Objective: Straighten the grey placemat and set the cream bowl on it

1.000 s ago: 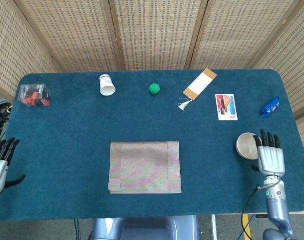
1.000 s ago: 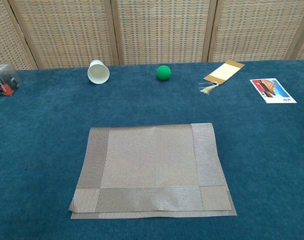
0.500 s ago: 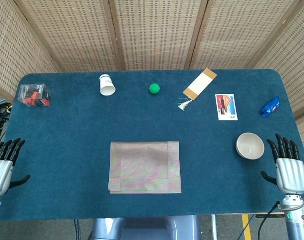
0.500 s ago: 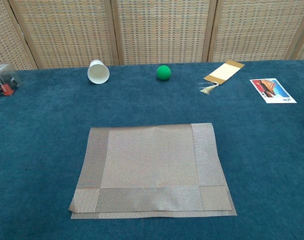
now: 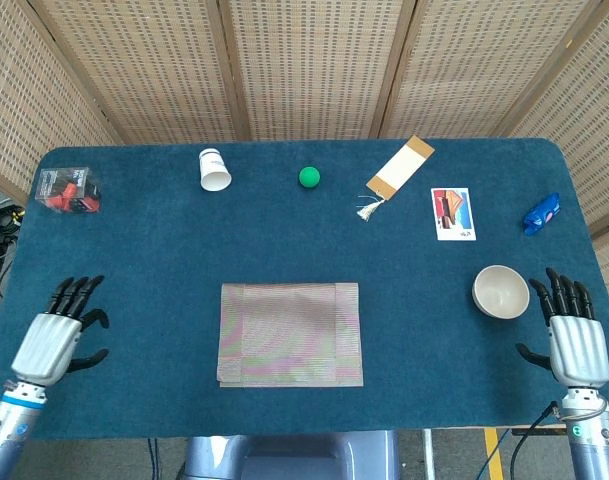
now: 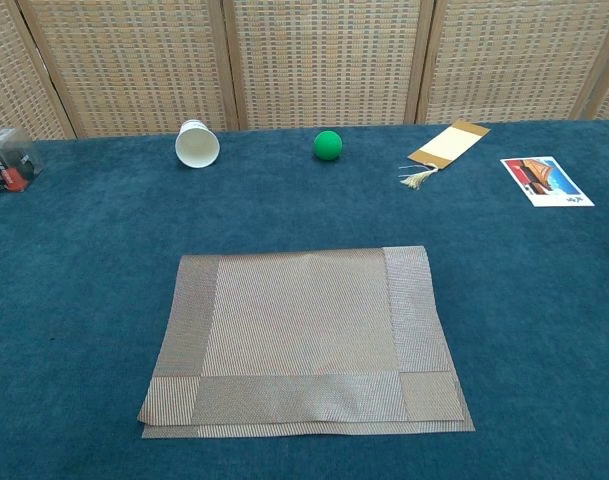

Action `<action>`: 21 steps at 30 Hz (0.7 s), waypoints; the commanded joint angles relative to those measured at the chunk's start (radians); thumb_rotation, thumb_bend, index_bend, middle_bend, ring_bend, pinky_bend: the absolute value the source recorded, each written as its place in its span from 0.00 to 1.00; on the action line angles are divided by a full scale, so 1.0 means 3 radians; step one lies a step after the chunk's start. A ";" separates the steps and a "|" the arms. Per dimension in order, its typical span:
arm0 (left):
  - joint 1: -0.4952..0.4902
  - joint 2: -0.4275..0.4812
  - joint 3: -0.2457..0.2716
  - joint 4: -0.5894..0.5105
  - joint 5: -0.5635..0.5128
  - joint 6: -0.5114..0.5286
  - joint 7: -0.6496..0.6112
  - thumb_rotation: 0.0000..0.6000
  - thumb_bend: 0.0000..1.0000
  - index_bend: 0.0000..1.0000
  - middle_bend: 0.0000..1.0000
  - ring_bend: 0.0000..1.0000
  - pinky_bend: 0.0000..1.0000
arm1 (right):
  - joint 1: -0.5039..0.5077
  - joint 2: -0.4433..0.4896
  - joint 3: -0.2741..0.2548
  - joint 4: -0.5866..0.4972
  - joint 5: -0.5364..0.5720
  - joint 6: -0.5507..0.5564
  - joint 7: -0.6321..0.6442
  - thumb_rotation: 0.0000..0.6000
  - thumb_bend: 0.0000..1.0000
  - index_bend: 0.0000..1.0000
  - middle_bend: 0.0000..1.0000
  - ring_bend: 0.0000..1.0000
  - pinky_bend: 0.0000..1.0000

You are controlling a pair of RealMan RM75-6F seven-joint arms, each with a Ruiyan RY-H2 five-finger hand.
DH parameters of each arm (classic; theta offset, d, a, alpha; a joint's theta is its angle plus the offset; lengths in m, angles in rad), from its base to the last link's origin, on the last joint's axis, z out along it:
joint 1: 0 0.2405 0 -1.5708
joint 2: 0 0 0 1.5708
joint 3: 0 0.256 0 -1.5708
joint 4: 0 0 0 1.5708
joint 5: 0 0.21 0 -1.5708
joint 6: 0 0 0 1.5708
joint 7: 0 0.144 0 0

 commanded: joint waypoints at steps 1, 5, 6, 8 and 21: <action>-0.0119 -0.0143 0.0026 -0.0056 0.0074 -0.0150 0.0186 1.00 0.18 0.51 0.00 0.00 0.00 | -0.0007 0.0017 0.0014 -0.0011 0.0014 -0.0014 0.0023 1.00 0.21 0.16 0.00 0.00 0.00; -0.0198 -0.0236 0.0049 -0.0112 0.0116 -0.0270 0.0357 1.00 0.22 0.48 0.00 0.00 0.00 | -0.0012 0.0036 0.0032 -0.0020 0.0031 -0.0030 0.0058 1.00 0.21 0.16 0.00 0.00 0.00; -0.0216 -0.0257 0.0051 -0.0126 0.0127 -0.0292 0.0395 1.00 0.24 0.46 0.00 0.00 0.00 | -0.0013 0.0039 0.0036 -0.0023 0.0034 -0.0033 0.0067 1.00 0.21 0.16 0.00 0.00 0.00; -0.0260 -0.0321 0.0061 -0.0167 0.0143 -0.0362 0.0516 1.00 0.26 0.43 0.00 0.00 0.00 | -0.0016 0.0051 0.0047 -0.0028 0.0041 -0.0041 0.0092 1.00 0.21 0.16 0.00 0.00 0.00; -0.0482 -0.0852 0.0164 -0.0266 0.0025 -0.0885 0.1202 1.00 0.40 0.45 0.00 0.00 0.00 | -0.0037 0.0138 0.0095 -0.0098 0.0076 -0.0112 0.0277 1.00 0.21 0.16 0.00 0.00 0.00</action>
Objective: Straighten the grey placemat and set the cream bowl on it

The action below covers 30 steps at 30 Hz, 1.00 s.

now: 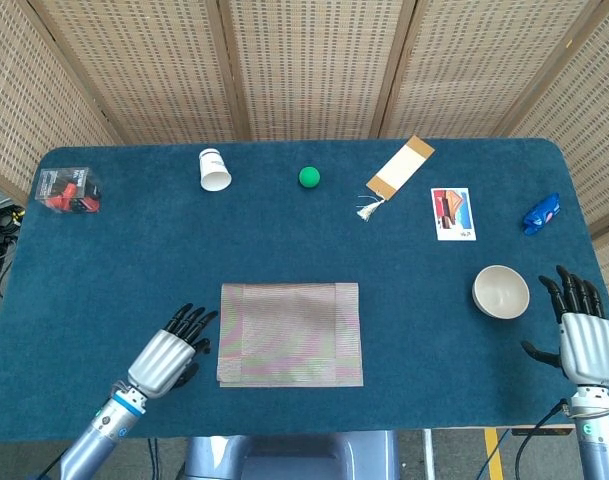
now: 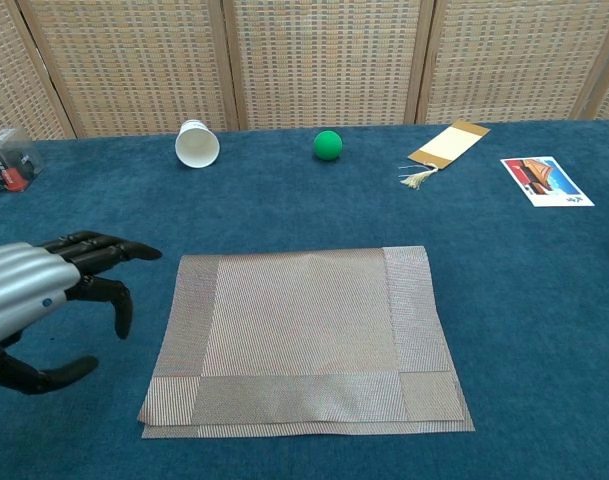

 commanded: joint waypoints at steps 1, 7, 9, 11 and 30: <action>-0.0036 -0.0104 0.0034 0.0027 -0.0039 -0.0071 0.0093 1.00 0.40 0.46 0.00 0.00 0.00 | -0.0004 0.0013 0.0009 -0.0012 0.0009 -0.0009 0.0020 1.00 0.21 0.16 0.00 0.00 0.00; -0.0038 -0.0197 0.0113 0.0063 -0.0059 -0.0104 0.0195 1.00 0.40 0.48 0.00 0.00 0.00 | -0.0012 0.0043 0.0022 -0.0043 0.0013 -0.0033 0.0089 1.00 0.21 0.16 0.00 0.00 0.00; -0.0025 -0.0205 0.0158 0.0096 -0.0043 -0.0090 0.0213 1.00 0.41 0.48 0.00 0.00 0.00 | -0.0014 0.0047 0.0026 -0.0042 0.0018 -0.0040 0.0097 1.00 0.21 0.16 0.00 0.00 0.00; -0.0008 -0.0211 0.0197 0.0142 -0.0040 -0.0076 0.0207 1.00 0.41 0.48 0.00 0.00 0.00 | -0.0015 0.0048 0.0029 -0.0044 0.0024 -0.0048 0.0104 1.00 0.21 0.16 0.00 0.00 0.00; -0.0022 -0.0384 0.0265 0.0391 -0.0007 -0.0042 0.0170 1.00 0.40 0.47 0.00 0.00 0.00 | -0.0013 0.0048 0.0038 -0.0047 0.0047 -0.0120 0.0125 1.00 0.21 0.15 0.00 0.00 0.00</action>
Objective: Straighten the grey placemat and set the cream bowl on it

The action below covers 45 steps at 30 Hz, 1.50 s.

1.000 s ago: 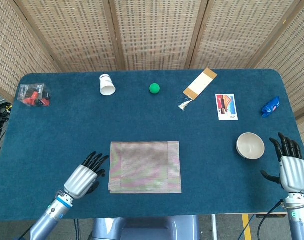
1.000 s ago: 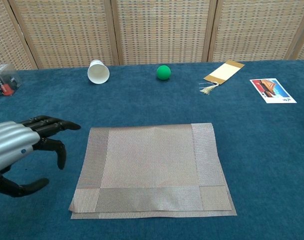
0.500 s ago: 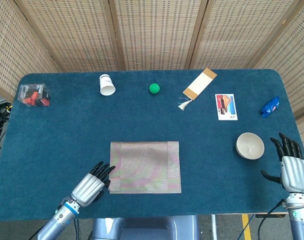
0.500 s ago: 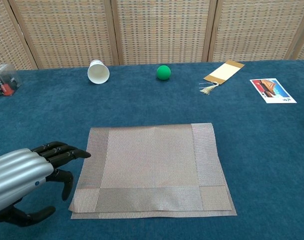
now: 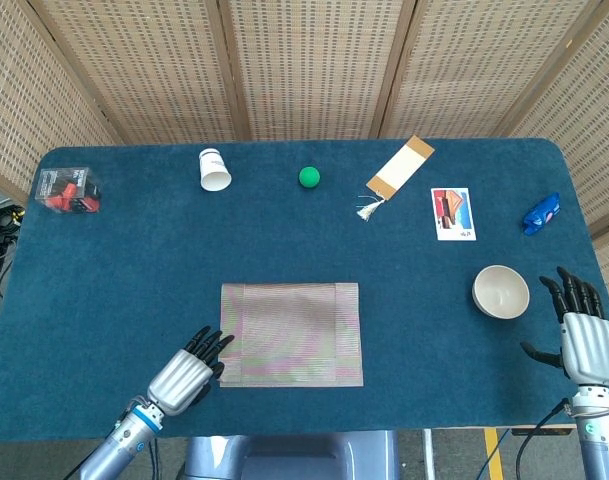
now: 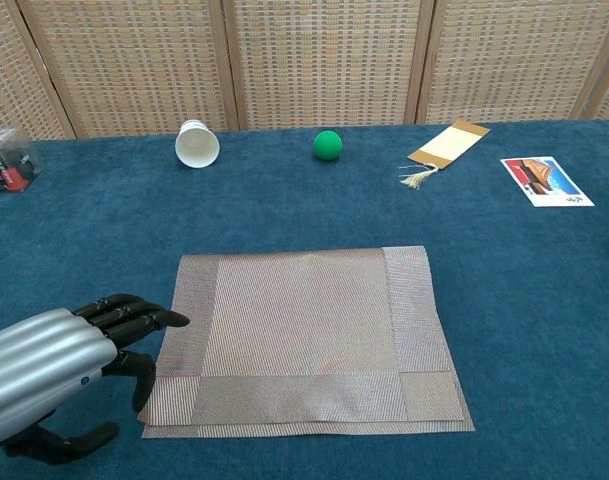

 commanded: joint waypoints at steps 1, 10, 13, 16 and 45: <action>-0.0005 -0.0020 0.0000 0.0024 0.0006 0.0004 0.0016 1.00 0.40 0.47 0.00 0.00 0.00 | 0.0002 0.0004 0.0001 -0.0001 0.0003 -0.0009 0.0009 1.00 0.21 0.15 0.00 0.00 0.00; -0.0018 -0.0140 -0.0005 0.0147 0.0007 0.0009 0.0059 1.00 0.40 0.48 0.00 0.00 0.00 | -0.0008 0.0024 0.0007 -0.0033 -0.0011 -0.0004 0.0049 1.00 0.21 0.15 0.00 0.00 0.00; -0.0020 -0.0181 -0.0010 0.0181 -0.0008 0.0005 0.0069 1.00 0.40 0.48 0.00 0.00 0.00 | -0.0009 0.0027 0.0012 -0.0035 -0.0004 -0.0006 0.0051 1.00 0.21 0.15 0.00 0.00 0.00; -0.0020 -0.0220 -0.0019 0.0212 -0.0017 0.0017 0.0073 1.00 0.41 0.48 0.00 0.00 0.00 | -0.0010 0.0031 0.0017 -0.0038 0.0001 -0.0011 0.0063 1.00 0.21 0.15 0.00 0.00 0.00; -0.0012 -0.0399 -0.0044 0.0459 -0.0048 0.0132 0.0060 1.00 0.55 0.55 0.00 0.00 0.00 | -0.0030 0.0108 0.0024 -0.0140 0.0022 -0.0037 0.0122 1.00 0.21 0.14 0.00 0.00 0.00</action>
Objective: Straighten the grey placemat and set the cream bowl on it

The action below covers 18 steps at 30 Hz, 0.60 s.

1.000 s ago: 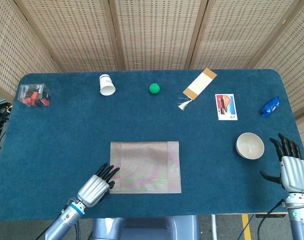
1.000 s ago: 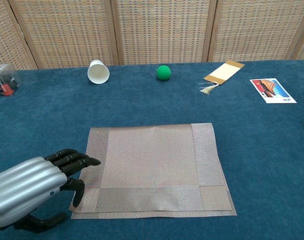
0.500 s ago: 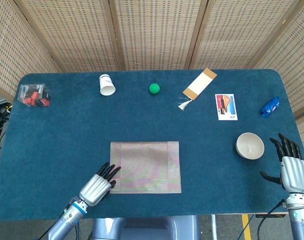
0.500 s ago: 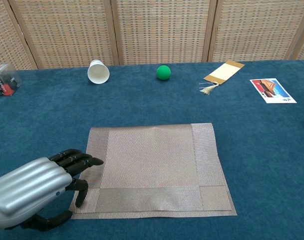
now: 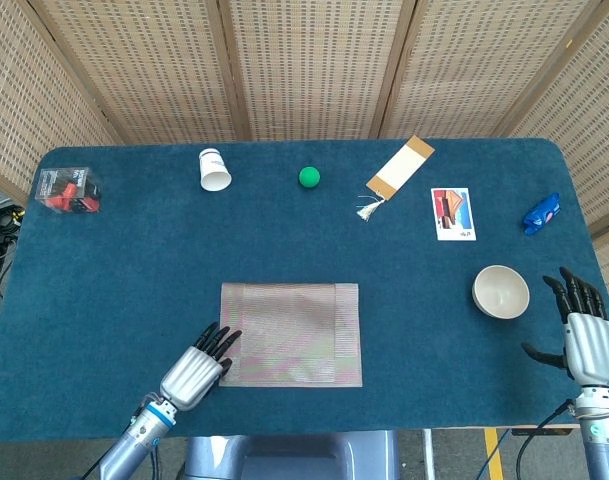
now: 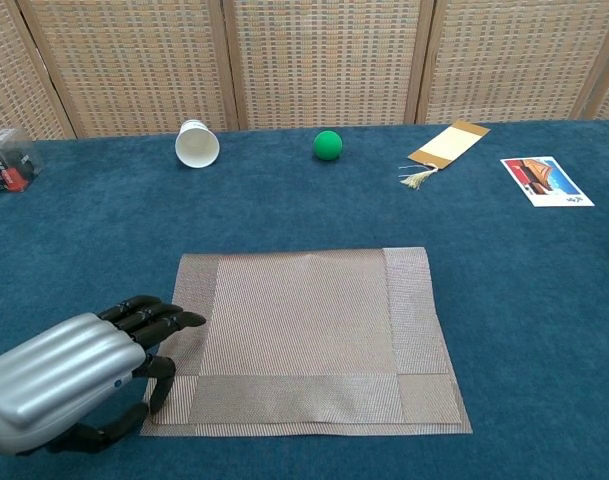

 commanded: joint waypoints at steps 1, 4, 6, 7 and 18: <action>-0.0007 0.0031 -0.0015 -0.0027 0.0008 0.0028 -0.0021 1.00 0.55 0.56 0.00 0.00 0.00 | -0.0002 0.0001 0.0003 -0.0002 0.0001 0.0003 0.0007 1.00 0.21 0.14 0.00 0.00 0.00; -0.0026 0.0086 -0.0036 -0.0078 0.0028 0.0060 -0.0010 1.00 0.55 0.57 0.00 0.00 0.00 | -0.0003 0.0004 0.0004 -0.0004 -0.0001 0.0005 0.0012 1.00 0.21 0.14 0.00 0.00 0.00; -0.0041 0.0128 -0.0057 -0.0124 0.0038 0.0080 -0.0003 1.00 0.55 0.57 0.00 0.00 0.00 | -0.0003 0.0006 0.0003 -0.0003 0.0000 0.0001 0.0013 1.00 0.21 0.14 0.00 0.00 0.00; -0.0049 0.0149 -0.0073 -0.0148 0.0040 0.0091 -0.0002 1.00 0.55 0.57 0.00 0.00 0.00 | -0.0003 0.0006 0.0002 -0.0003 0.0000 -0.0001 0.0014 1.00 0.21 0.14 0.00 0.00 0.00; -0.0274 0.0497 -0.0504 -0.0655 -0.0200 0.0021 0.0022 1.00 0.55 0.60 0.00 0.00 0.00 | 0.0009 0.0003 0.0017 0.0042 0.0045 -0.0039 0.0024 1.00 0.21 0.13 0.00 0.00 0.00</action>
